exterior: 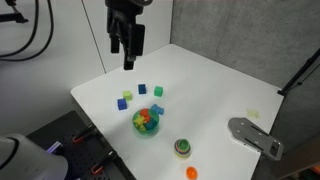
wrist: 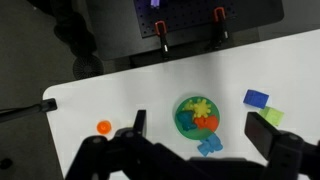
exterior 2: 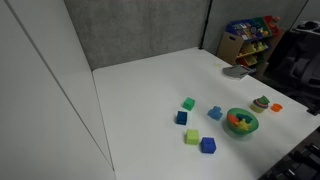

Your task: Pick up the orange bowl and stack it onto the stacked bowls on the bottle right of the worktop

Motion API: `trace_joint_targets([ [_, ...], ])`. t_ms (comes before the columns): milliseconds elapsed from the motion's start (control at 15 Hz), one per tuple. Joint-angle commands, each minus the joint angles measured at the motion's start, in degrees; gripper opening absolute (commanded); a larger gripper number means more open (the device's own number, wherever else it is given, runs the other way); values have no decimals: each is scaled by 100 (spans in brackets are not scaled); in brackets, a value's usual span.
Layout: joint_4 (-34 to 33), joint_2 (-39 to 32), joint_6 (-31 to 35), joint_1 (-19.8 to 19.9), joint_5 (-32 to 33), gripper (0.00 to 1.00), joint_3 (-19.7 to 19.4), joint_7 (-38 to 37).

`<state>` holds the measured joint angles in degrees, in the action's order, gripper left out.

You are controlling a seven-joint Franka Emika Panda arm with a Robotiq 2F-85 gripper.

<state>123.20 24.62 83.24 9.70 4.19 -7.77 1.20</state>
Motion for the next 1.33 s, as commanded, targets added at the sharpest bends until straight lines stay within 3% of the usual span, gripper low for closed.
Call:
trace_joint_targets([
  [0,-63,-288,369,-16,175,100,-48,-49],
  [533,399,-975,1770,155,601,100,-248,-107],
  [1267,1051,-2468,4030,858,978,100,-980,-284],
])
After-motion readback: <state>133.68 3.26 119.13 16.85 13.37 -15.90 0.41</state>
